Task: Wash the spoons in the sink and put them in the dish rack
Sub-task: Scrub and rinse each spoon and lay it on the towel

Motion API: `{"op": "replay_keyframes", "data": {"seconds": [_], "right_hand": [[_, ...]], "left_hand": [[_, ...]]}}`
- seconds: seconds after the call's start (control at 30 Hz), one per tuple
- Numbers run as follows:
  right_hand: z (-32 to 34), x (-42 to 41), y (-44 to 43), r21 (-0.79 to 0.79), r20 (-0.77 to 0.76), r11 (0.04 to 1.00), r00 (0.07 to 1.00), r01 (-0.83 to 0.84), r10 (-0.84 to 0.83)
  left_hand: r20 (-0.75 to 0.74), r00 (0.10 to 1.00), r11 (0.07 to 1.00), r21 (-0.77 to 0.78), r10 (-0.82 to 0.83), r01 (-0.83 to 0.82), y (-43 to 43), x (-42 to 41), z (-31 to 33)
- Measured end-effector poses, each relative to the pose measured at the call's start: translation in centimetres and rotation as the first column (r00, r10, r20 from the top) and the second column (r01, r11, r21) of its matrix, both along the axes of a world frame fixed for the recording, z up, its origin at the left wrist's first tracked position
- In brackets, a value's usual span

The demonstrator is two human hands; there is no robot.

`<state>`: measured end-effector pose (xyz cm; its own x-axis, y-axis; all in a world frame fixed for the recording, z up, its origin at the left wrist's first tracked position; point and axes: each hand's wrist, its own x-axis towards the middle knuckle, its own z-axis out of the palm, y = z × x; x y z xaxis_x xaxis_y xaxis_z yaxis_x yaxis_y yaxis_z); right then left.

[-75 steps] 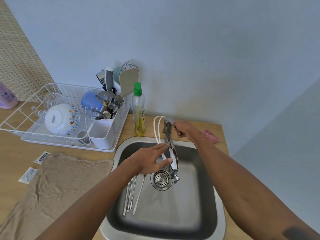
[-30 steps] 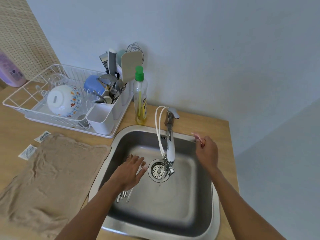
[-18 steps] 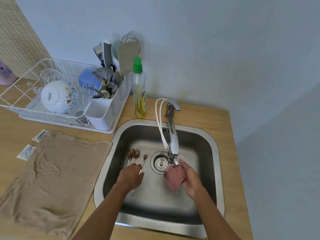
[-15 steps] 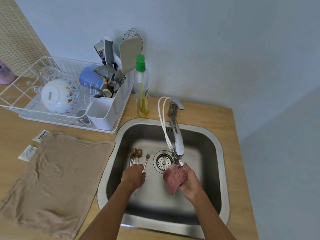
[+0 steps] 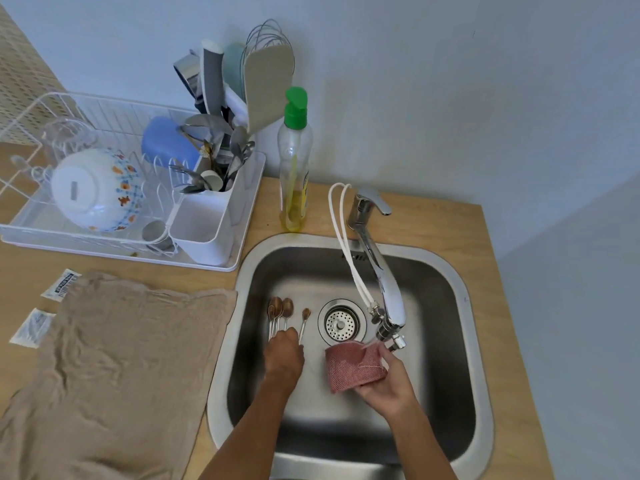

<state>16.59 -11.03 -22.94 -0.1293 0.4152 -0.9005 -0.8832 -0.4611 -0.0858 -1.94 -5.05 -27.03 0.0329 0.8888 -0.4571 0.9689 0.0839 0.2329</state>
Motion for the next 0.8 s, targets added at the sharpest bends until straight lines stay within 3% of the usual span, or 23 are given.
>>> {"op": "replay_keyframes", "data": {"seconds": [0.1, 0.23, 0.4, 0.57, 0.67, 0.8], "right_hand": [[-0.6, -0.5, -0.6, -0.043, -0.004, 0.999, 1.000, -0.003, 0.003], [-1.3, -1.0, -1.0, -0.037, -0.033, 0.987, 0.987, 0.154, -0.156], [-0.3, -0.7, -1.3, 0.075, -0.073, 0.968, 0.969, 0.240, -0.235], [1.6, -1.1, -1.0, 0.163, -0.131, 0.949, 0.959, 0.270, -0.250], [2.1, -1.2, -0.5, 0.166, -0.122, 0.937, 0.949, 0.307, -0.289], [2.7, -1.2, -0.6, 0.200, -0.124, 0.921, 0.942, 0.333, -0.313]], "left_hand": [[0.016, 0.999, 0.999, -0.004, 0.043, -0.043, 0.0, 0.1, -0.3], [0.047, 0.997, 0.998, -0.014, 0.054, -0.054, 0.1, 0.1, -0.5], [0.029, 0.999, 0.999, 0.000, -0.039, 0.039, 0.2, -0.3, -0.3], [0.195, 0.981, 0.999, -0.034, 0.018, -0.011, -0.1, -1.2, 0.7], [0.419, 0.880, 0.974, -0.129, 0.224, -0.187, -0.5, -1.4, 1.4], [0.617, 0.634, 0.883, -0.361, 0.467, -0.299, -1.5, -1.8, 2.8]]}}
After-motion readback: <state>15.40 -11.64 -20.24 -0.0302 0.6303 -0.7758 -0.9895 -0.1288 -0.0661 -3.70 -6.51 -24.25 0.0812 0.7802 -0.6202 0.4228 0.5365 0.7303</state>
